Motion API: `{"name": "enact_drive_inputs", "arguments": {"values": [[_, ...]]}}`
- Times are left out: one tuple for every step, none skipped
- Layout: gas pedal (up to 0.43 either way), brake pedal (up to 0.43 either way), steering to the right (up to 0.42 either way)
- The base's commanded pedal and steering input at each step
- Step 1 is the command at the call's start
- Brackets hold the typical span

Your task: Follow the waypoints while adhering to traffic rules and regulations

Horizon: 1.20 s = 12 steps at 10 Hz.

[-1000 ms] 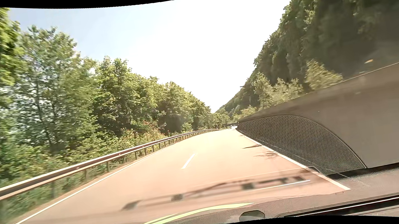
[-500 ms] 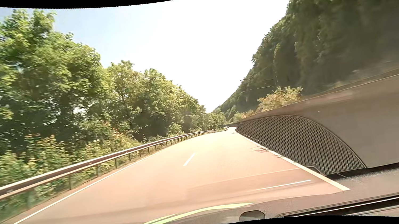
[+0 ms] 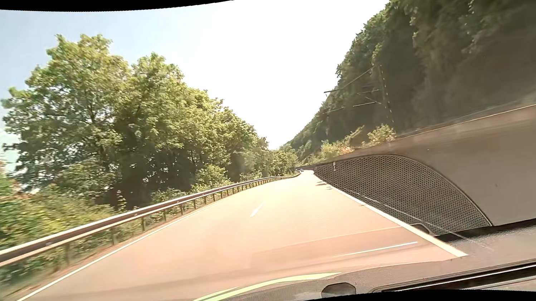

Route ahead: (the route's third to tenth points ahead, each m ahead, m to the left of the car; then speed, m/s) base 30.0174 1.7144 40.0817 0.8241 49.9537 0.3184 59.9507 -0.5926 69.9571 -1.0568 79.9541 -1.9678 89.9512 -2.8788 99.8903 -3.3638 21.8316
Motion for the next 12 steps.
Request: {"name": "enact_drive_inputs", "arguments": {"values": [[0.169, 0.000, 0.008], [0.177, 0.000, 0.008], [0.177, 0.000, 0.008], [0.169, 0.000, 0.008], [0.157, 0.000, 0.008], [0.150, 0.000, 0.008], [0.150, 0.000, 0.007], [0.138, 0.000, 0.006], [0.138, 0.000, 0.005], [0.130, 0.000, 0.004], [0.130, 0.000, 0.004], [0.130, 0.000, 0.004]]}}
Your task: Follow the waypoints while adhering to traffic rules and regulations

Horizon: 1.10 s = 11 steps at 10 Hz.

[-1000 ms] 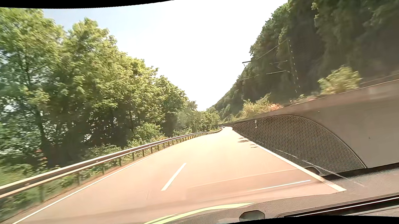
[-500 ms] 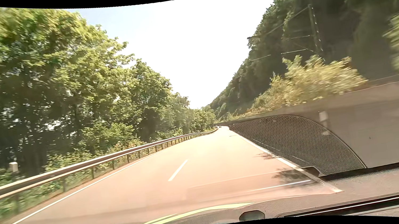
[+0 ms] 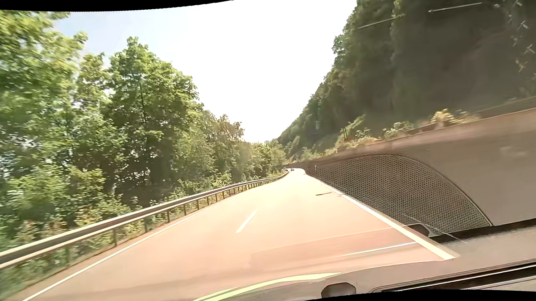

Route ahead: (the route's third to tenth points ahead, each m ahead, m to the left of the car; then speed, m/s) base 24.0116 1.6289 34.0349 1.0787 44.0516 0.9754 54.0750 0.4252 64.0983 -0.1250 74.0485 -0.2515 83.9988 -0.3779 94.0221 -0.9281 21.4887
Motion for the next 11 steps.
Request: {"name": "enact_drive_inputs", "arguments": {"values": [[0.130, 0.000, 0.004], [0.130, 0.000, 0.004], [0.138, 0.000, 0.004], [0.138, 0.000, 0.004], [0.138, 0.000, 0.004], [0.150, 0.000, 0.004], [0.157, 0.000, 0.004], [0.169, 0.000, 0.004], [0.169, 0.000, 0.003], [0.189, 0.000, 0.004], [0.189, 0.000, 0.004]]}}
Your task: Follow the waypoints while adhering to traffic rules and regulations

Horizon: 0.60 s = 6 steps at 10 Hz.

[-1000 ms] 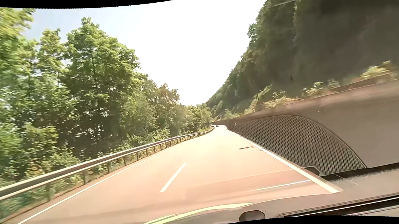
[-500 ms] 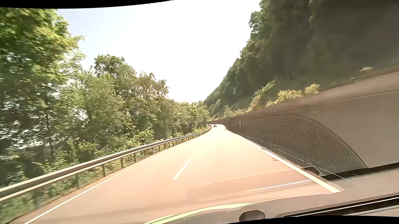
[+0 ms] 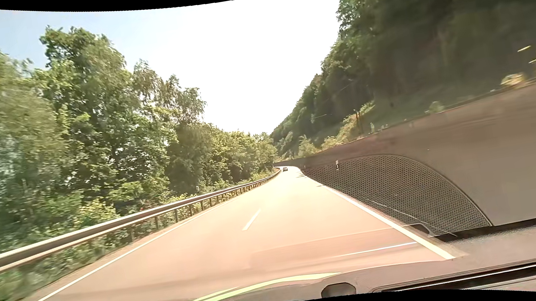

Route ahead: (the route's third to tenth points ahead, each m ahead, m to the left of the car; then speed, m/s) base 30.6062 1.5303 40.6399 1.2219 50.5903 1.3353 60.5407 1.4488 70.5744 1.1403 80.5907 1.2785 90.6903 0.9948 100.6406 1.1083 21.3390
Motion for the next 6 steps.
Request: {"name": "enact_drive_inputs", "arguments": {"values": [[0.189, 0.000, 0.004], [0.189, 0.000, 0.003], [0.189, 0.000, 0.002], [0.189, 0.000, 0.000], [0.189, 0.000, 0.000], [0.189, 0.000, 0.000]]}}
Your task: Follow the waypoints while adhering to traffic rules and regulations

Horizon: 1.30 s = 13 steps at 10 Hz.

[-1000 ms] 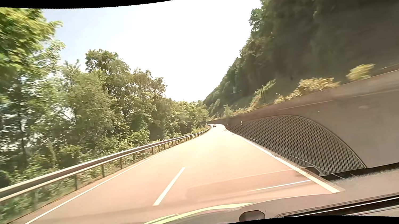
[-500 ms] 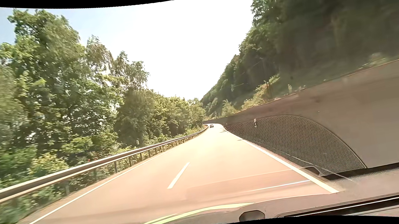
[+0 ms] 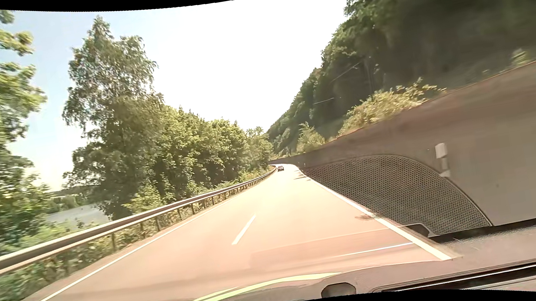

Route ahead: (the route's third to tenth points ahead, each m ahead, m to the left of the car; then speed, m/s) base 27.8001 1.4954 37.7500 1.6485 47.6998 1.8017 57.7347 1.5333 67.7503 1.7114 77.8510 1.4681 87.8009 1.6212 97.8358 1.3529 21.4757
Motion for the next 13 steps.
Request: {"name": "enact_drive_inputs", "arguments": {"values": [[0.189, 0.000, -0.001], [0.189, 0.000, -0.003], [0.197, 0.000, -0.004], [0.209, 0.000, -0.004], [0.220, 0.000, -0.003], [0.228, 0.000, -0.002], [0.240, 0.000, -0.002], [0.248, 0.000, -0.002], [0.260, 0.000, -0.002], [0.260, 0.000, -0.002], [0.268, 0.000, 0.000], [0.268, 0.000, 0.001], [0.268, 0.000, 0.002]]}}
